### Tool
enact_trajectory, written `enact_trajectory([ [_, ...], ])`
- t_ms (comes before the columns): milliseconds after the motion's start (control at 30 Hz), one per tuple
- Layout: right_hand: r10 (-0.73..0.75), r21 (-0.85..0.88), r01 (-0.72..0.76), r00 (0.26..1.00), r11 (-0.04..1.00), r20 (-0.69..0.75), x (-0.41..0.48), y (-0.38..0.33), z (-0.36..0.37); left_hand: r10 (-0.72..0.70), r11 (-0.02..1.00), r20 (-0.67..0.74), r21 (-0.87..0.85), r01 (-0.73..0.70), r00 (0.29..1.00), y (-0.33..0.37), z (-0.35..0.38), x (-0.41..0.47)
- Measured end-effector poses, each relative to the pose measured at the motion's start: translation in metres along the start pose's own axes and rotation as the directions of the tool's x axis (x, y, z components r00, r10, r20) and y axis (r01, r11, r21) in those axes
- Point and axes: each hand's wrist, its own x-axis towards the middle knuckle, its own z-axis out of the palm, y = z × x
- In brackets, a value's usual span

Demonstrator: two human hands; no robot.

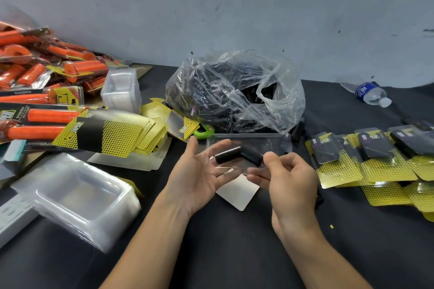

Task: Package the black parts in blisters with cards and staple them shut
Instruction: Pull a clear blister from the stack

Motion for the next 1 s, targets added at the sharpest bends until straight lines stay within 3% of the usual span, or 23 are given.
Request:
enact_trajectory([
  [100, 0.184, 0.197, -0.187, 0.982, 0.962, 0.034, 0.0, -0.003, 0.002, 0.052, 0.999, 0.021, -0.016, -0.052, 0.998, -0.001, 0.0, -0.002],
  [233, 0.331, 0.334, -0.339, 0.94, 0.879, 0.082, -0.004, -0.002, 0.005, 0.145, 0.989, 0.157, 0.003, -0.148, 0.977, 0.002, 0.003, -0.005],
  [333, 0.396, 0.331, -0.416, 0.909, 0.847, 0.128, -0.009, 0.0, 0.007, 0.173, 0.976, 0.176, 0.103, -0.193, 0.969, -0.005, 0.007, -0.003],
  [433, 0.4, 0.152, -0.44, 0.886, 0.885, 0.235, -0.014, 0.002, 0.007, 0.213, 0.965, 0.161, 0.121, -0.234, 0.964, -0.006, 0.009, -0.002],
  [567, 0.283, -0.047, -0.286, 0.883, 0.957, 0.374, -0.017, -0.005, 0.01, 0.166, 0.984, 0.204, 0.024, -0.174, 0.965, 0.0, 0.006, -0.004],
  [667, 0.093, -0.283, 0.028, 0.91, 0.959, 0.405, -0.016, -0.006, 0.004, 0.183, 0.982, 0.196, -0.082, -0.17, 0.963, 0.003, 0.005, -0.004],
  [733, -0.12, -0.519, 0.285, 0.937, 0.806, 0.328, -0.011, -0.001, -0.005, 0.193, 0.965, 0.169, -0.21, -0.156, 0.966, 0.006, 0.002, -0.005],
  [800, -0.259, -0.661, 0.361, 0.933, 0.658, 0.251, -0.004, 0.004, -0.011, 0.204, 0.937, 0.172, -0.319, -0.141, 0.964, 0.009, 0.001, -0.006],
  [867, -0.209, -0.734, 0.384, 0.923, 0.56, 0.324, 0.002, 0.009, -0.011, 0.201, 0.927, 0.176, -0.353, -0.129, 0.964, 0.011, 0.001, -0.007],
  [900, -0.112, -0.769, 0.407, 0.906, 0.493, 0.408, 0.002, 0.01, -0.009, 0.193, 0.927, 0.166, -0.355, -0.124, 0.967, 0.011, 0.002, -0.008],
  [1000, 0.096, -0.76, 0.602, 0.765, 0.246, 0.637, -0.006, 0.013, -0.004, 0.184, 0.919, 0.16, -0.379, -0.112, 0.97, 0.012, 0.0, -0.006],
])
